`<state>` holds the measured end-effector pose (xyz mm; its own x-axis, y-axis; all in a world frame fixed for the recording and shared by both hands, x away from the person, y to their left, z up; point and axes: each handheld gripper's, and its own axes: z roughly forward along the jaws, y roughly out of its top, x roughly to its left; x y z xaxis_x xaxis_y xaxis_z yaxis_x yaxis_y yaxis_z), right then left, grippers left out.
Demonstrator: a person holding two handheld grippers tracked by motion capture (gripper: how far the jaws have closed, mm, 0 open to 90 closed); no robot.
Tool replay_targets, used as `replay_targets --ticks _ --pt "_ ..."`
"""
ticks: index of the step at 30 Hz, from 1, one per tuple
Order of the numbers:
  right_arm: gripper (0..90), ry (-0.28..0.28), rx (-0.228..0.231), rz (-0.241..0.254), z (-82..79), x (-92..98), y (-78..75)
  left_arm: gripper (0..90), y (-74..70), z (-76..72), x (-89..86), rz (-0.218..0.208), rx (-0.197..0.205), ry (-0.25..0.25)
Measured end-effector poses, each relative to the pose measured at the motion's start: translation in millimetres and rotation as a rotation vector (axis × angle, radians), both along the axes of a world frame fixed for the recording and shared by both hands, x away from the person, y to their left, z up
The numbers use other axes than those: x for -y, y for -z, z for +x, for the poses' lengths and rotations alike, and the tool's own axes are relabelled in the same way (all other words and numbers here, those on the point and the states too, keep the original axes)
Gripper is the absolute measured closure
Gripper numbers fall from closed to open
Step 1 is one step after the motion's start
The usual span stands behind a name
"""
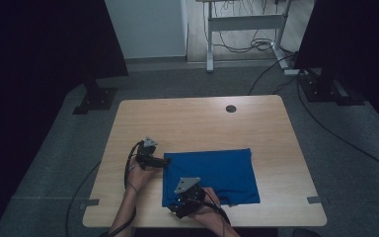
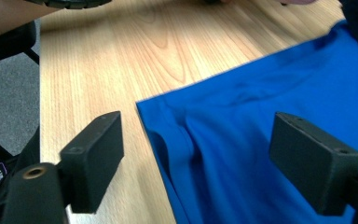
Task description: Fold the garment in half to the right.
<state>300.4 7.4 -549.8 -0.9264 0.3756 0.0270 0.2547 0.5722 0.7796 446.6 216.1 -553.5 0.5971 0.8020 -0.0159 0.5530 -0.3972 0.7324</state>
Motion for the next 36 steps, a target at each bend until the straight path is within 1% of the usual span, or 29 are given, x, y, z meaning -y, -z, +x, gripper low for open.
replay_targets --ticks 3,9,11,13,15,17,18,21,22,23,24,27,28,29,31,32,34,36 --pt "22.4 -0.009 0.011 0.008 -2.1 -5.8 0.2 4.5 0.0 0.1 0.4 0.001 -0.002 0.001" --pt "25.7 -0.034 0.012 0.015 -3.6 -16.0 1.6 4.2 0.1 0.0 0.6 0.001 -0.002 -0.003" --pt "26.4 -0.037 0.006 0.004 -2.6 -18.4 3.9 4.2 0.1 0.0 0.6 0.000 -0.002 -0.003" --pt "26.8 -0.033 -0.002 -0.019 -0.9 -20.4 7.3 4.3 0.1 -0.1 0.6 0.001 -0.002 -0.003" --pt "28.7 -0.026 0.012 -0.024 -0.8 -21.1 8.7 4.4 0.1 -0.2 0.7 0.000 -0.001 -0.003" --pt "33.5 -0.021 0.038 -0.046 -1.4 -22.0 8.2 5.1 0.0 -0.7 0.8 -0.002 0.001 0.002" --pt "35.8 -0.015 0.041 -0.049 -1.6 -22.3 7.8 6.9 -0.1 -1.4 0.8 -0.005 0.006 0.012" --pt "50.1 0.016 0.041 -0.049 0.0 -21.2 6.4 15.1 -0.7 -3.8 0.9 -0.017 0.020 0.045" --pt "55.8 0.025 0.042 -0.054 1.0 -20.7 5.6 20.0 -1.0 -5.2 0.9 -0.024 0.025 0.063" --pt "61.1 0.029 0.045 -0.058 2.2 -20.3 5.0 26.5 -1.4 -7.2 1.3 -0.033 0.029 0.085" --pt "66.3 0.034 0.047 -0.062 3.5 -19.8 4.4 35.6 -1.6 -8.9 2.0 -0.042 0.032 0.105" --pt "78.6 0.053 0.058 -0.071 5.9 -18.4 3.9 55.7 -1.8 -12.0 5.1 -0.067 0.025 0.137" --pt "80.9 0.058 0.062 -0.072 6.5 -17.9 4.0 60.6 -1.7 -12.6 6.0 -0.076 0.020 0.144" --pt "81.6 0.064 0.055 -0.066 7.0 -17.6 4.1 66.9 -1.7 -13.0 6.4 -0.085 0.013 0.154" --pt "82.0 0.065 0.050 -0.065 7.6 -17.2 4.0 75.1 -1.7 -13.7 7.1 -0.086 0.014 0.161" --pt "82.3 0.076 0.031 -0.052 8.7 -16.6 4.1 78.6 -2.0 -16.0 9.5 -0.073 0.028 0.184" --pt "82.9 0.084 0.002 -0.034 10.8 -14.9 4.3 82.9 -3.4 -18.2 12.7 -0.040 0.044 0.193" --pt "83.2 0.086 -0.015 -0.021 12.2 -13.5 4.7 84.2 -4.9 -19.9 16.4 -0.009 0.053 0.191"
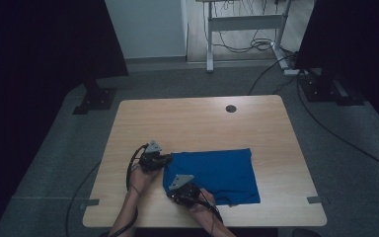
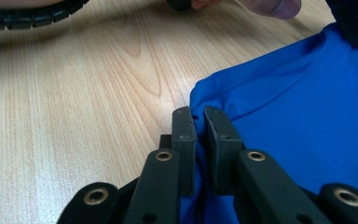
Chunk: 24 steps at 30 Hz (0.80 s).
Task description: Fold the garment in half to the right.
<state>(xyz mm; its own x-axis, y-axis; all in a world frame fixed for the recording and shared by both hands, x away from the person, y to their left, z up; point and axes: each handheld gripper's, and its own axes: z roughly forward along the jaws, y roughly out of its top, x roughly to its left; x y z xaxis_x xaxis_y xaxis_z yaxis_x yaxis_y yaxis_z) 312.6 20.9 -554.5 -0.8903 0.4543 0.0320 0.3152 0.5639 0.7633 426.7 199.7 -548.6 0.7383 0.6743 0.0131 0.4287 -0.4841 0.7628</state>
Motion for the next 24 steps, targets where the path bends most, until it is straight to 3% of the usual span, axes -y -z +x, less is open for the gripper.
replay_targets --ticks 6,10,24 --pt "83.1 -0.012 -0.024 0.020 3.2 3.9 0.2 85.1 -1.3 -1.6 2.3 0.009 0.006 -0.021" --pt "83.2 -0.021 -0.036 0.018 4.8 7.5 -2.8 85.4 -6.9 -5.7 10.0 0.052 0.056 -0.005" --pt "83.5 -0.073 -0.097 0.143 10.8 35.8 -17.7 85.4 -27.1 -16.1 24.9 0.045 0.142 0.017"
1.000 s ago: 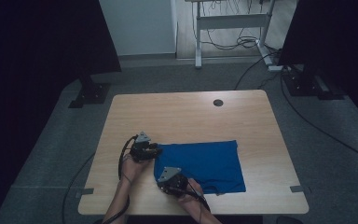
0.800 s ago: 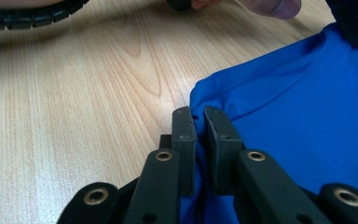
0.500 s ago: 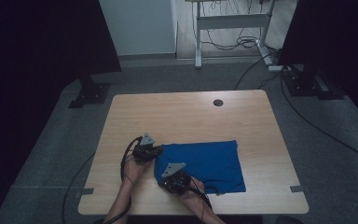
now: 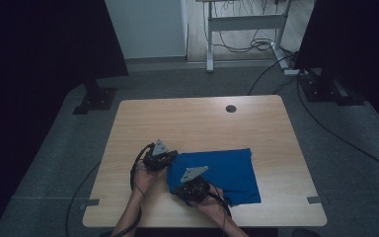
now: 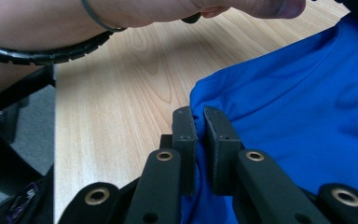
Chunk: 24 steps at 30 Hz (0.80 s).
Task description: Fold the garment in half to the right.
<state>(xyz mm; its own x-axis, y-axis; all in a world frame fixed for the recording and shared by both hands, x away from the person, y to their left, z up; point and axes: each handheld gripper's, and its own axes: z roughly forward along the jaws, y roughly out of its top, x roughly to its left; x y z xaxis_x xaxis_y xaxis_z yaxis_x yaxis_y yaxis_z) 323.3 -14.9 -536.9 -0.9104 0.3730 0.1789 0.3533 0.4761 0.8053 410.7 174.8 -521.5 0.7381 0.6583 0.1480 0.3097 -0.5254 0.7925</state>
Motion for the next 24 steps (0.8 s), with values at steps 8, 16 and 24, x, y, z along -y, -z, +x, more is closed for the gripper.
replay_targets --ticks 8,16,24 --pt "83.6 -0.007 -0.006 0.038 1.5 16.5 -3.9 85.4 -7.8 0.4 15.4 0.020 0.027 0.020" --pt "83.7 0.010 0.022 0.056 1.0 36.7 -12.5 85.6 -16.9 4.0 33.3 0.042 0.048 0.051" --pt "83.7 0.032 0.041 0.067 -2.6 58.7 -18.4 85.6 -24.2 3.7 55.4 0.023 0.067 0.082"
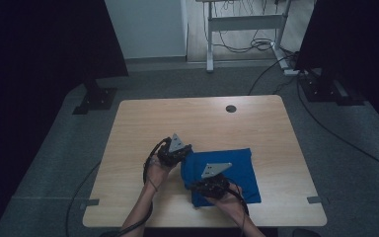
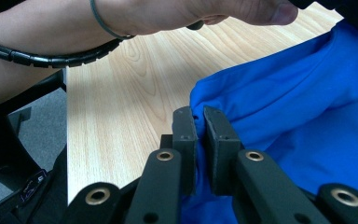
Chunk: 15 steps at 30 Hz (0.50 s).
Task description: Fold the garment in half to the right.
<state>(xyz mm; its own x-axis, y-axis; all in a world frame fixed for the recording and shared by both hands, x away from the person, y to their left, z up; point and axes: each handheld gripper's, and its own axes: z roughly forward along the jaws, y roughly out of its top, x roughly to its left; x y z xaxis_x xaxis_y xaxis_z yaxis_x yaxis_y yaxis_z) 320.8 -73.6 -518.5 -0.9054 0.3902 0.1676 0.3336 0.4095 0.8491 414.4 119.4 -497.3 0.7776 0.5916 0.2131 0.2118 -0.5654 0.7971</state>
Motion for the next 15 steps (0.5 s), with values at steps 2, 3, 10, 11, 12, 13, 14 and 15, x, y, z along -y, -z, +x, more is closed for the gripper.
replay_targets --ticks 2,3,10,11,12,13,14,15 --pt "83.6 0.006 0.003 -0.001 -1.5 5.1 -0.9 85.6 0.1 0.4 5.2 0.006 0.002 0.006" --pt "83.6 0.011 0.007 -0.001 -2.1 7.7 -1.1 85.6 -0.1 0.4 7.8 0.012 0.005 0.011" --pt "83.6 0.039 0.028 -0.005 -6.8 27.2 -3.8 85.5 2.7 -0.5 29.2 0.019 0.010 0.041" --pt "83.6 0.045 0.032 -0.006 -7.6 30.0 -4.1 85.5 3.8 -0.5 32.5 0.022 0.009 0.047" --pt "83.6 0.050 0.033 -0.006 -8.5 32.5 -4.4 85.5 5.0 -0.5 35.9 0.025 0.009 0.051" --pt "83.6 0.053 0.037 -0.011 -9.2 35.5 -4.8 85.5 6.1 -0.2 39.3 0.029 0.010 0.056" --pt "83.6 0.056 0.039 -0.010 -10.0 38.1 -4.9 85.4 7.2 0.1 42.4 0.030 0.012 0.060" --pt "83.6 0.060 0.042 -0.014 -10.8 40.9 -4.9 85.4 8.2 0.4 45.2 0.024 0.012 0.059"
